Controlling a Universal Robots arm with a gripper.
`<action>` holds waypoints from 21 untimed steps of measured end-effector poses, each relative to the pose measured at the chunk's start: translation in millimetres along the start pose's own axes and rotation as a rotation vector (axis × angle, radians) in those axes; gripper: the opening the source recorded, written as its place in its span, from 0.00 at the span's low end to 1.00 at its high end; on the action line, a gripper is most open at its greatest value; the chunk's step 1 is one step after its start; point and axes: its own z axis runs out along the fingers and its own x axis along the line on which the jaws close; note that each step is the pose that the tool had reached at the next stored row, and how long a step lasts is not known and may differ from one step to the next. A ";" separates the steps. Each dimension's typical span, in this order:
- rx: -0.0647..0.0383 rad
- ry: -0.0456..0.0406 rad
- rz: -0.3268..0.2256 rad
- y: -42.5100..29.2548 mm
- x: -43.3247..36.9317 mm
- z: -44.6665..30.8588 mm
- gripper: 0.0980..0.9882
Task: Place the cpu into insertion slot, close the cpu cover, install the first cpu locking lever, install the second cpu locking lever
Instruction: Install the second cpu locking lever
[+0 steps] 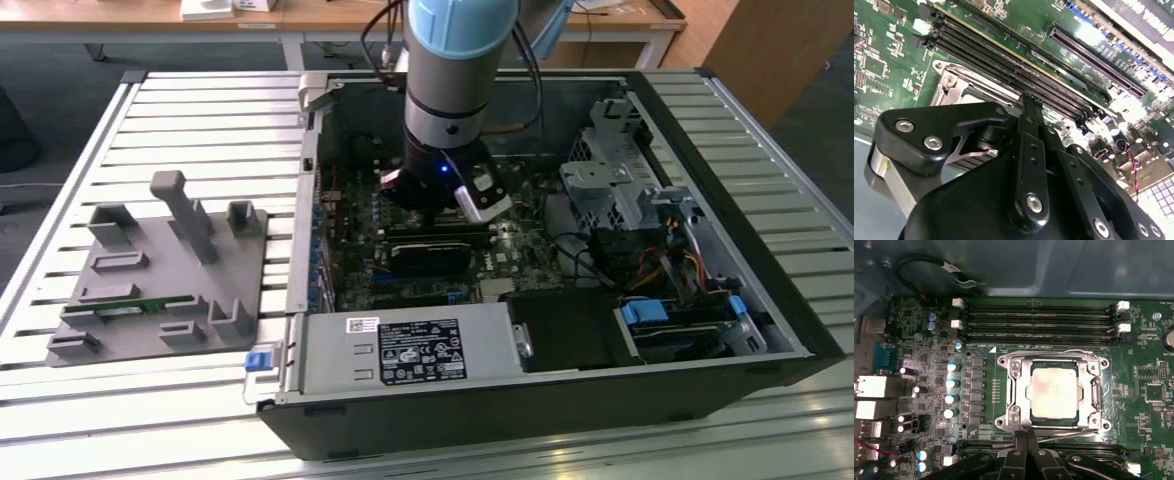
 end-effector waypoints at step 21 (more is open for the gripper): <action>-0.104 0.0006 -0.002 -21.0 11.3 -1.8 0.01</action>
